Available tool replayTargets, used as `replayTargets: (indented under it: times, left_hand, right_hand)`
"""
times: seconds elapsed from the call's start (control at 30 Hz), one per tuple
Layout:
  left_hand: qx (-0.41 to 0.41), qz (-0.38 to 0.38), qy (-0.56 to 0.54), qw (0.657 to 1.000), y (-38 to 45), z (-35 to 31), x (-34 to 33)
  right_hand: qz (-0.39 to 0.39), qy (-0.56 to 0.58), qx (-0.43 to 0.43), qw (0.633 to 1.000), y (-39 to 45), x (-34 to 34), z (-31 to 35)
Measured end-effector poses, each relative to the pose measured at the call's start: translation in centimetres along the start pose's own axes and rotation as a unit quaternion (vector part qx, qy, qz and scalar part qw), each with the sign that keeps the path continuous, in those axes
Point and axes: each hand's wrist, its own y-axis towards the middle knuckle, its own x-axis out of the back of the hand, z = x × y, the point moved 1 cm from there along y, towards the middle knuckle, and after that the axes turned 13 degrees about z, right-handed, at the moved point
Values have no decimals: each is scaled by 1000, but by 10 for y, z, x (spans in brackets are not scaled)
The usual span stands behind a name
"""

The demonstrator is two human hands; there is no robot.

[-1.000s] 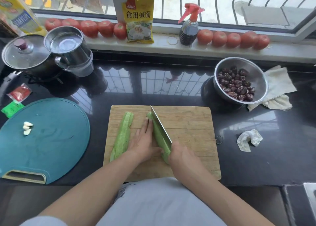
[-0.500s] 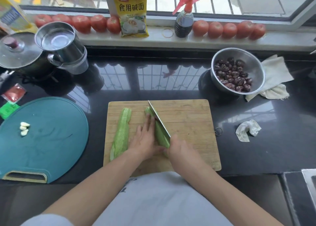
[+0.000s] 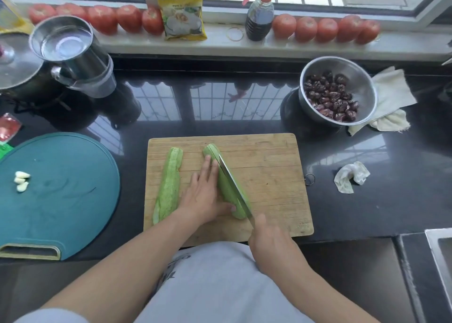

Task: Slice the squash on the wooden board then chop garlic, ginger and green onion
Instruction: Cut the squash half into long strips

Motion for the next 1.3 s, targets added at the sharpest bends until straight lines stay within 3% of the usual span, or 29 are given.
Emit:
replayTargets:
  times: [0.8, 1.3]
  left_hand:
    - [-7, -25, 76, 997, 5, 4, -3]
    - [5, 10, 60, 998, -3, -5, -1]
  right_hand:
    - [-33, 25, 13, 999, 37, -46, -28]
    - [-23, 49, 31, 998, 23, -46, -34]
